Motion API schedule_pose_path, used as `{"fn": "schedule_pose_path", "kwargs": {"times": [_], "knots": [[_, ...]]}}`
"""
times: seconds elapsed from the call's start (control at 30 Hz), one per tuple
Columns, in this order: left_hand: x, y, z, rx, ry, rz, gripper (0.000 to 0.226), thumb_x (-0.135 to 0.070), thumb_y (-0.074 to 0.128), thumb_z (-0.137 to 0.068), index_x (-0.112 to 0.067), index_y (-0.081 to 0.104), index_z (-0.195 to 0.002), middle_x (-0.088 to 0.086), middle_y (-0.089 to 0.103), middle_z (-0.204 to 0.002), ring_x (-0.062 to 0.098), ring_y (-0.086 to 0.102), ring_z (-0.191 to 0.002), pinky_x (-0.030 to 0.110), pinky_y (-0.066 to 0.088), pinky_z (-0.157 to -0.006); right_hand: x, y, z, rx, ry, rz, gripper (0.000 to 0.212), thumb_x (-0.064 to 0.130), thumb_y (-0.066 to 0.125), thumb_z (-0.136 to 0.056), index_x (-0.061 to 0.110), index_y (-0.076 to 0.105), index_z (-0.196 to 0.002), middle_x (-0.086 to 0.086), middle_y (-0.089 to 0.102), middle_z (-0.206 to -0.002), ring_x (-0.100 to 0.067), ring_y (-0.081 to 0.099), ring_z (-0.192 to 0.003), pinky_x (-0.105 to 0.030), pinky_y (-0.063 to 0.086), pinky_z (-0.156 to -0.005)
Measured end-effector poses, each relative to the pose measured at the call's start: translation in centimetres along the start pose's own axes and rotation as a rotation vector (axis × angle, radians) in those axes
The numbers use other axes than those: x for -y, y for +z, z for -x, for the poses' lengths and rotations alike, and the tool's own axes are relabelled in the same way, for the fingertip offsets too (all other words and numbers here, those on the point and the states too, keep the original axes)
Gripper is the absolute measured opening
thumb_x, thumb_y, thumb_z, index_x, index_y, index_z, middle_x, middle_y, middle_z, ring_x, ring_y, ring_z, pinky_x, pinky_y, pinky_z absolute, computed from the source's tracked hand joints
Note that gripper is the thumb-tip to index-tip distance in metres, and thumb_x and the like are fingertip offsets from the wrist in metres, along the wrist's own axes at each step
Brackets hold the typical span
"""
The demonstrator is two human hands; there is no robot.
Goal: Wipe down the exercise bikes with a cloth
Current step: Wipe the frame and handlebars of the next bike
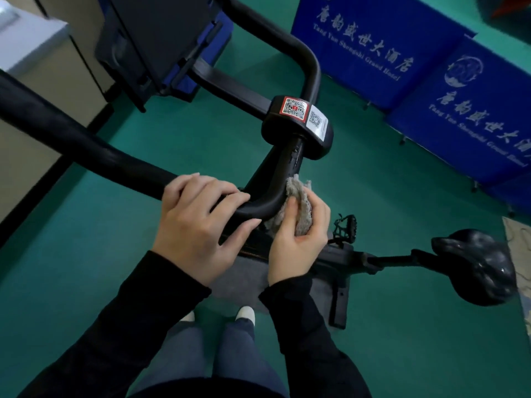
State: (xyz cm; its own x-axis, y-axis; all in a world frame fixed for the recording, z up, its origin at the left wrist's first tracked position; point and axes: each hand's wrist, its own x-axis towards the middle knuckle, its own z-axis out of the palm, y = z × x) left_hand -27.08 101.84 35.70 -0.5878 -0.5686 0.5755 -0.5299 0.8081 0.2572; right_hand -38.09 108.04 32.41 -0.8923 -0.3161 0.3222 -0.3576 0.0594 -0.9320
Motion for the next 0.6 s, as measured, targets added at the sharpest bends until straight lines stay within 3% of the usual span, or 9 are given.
{"fn": "schedule_pose_path", "kwargs": {"times": [0.1, 0.27, 0.53, 0.6], "knots": [[-1.0, 0.9, -0.1, -0.011, -0.02, -0.027, 0.027, -0.036, 0.063, -0.086, -0.011, 0.071, -0.093, 0.002, 0.067, -0.093, 0.028, 0.062, -0.092, 0.041, 0.035, -0.093, -0.4, 0.1, -1.5, 0.018, 0.054, -0.055, 0.014, 0.001, 0.057, -0.089, 0.001, 0.063, -0.102, -0.011, 0.06, -0.104, -0.017, 0.059, -0.102, -0.022, 0.042, -0.094], [-1.9, 1.7, 0.0, -0.04, -0.037, -0.079, 0.027, -0.037, 0.063, -0.085, -0.013, 0.071, -0.093, 0.002, 0.067, -0.094, 0.025, 0.061, -0.093, 0.04, 0.034, -0.097, -1.0, -0.7, -0.9, 0.092, -0.066, -0.033, 0.014, 0.0, 0.058, -0.086, -0.004, 0.064, -0.099, -0.013, 0.059, -0.1, -0.014, 0.058, -0.097, -0.02, 0.043, -0.091], [-2.9, 2.2, -0.3, -0.067, -0.082, -0.087, 0.022, -0.033, 0.063, -0.085, -0.013, 0.07, -0.089, 0.001, 0.065, -0.088, 0.025, 0.06, -0.09, 0.04, 0.032, -0.099, -1.7, 0.3, -6.2, 0.184, -0.035, -0.072, 0.015, -0.003, 0.06, -0.087, -0.005, 0.065, -0.101, -0.014, 0.058, -0.104, -0.012, 0.057, -0.1, -0.02, 0.042, -0.094], [-2.9, 2.2, -0.3, -0.059, -0.087, -0.092, 0.021, -0.033, 0.062, -0.085, -0.013, 0.07, -0.088, 0.001, 0.065, -0.087, 0.024, 0.06, -0.09, 0.039, 0.031, -0.099, -1.7, -0.2, -5.6, 0.198, -0.112, -0.055, 0.014, -0.004, 0.061, -0.086, -0.005, 0.065, -0.099, -0.015, 0.058, -0.101, -0.012, 0.057, -0.097, -0.016, 0.041, -0.091]]}}
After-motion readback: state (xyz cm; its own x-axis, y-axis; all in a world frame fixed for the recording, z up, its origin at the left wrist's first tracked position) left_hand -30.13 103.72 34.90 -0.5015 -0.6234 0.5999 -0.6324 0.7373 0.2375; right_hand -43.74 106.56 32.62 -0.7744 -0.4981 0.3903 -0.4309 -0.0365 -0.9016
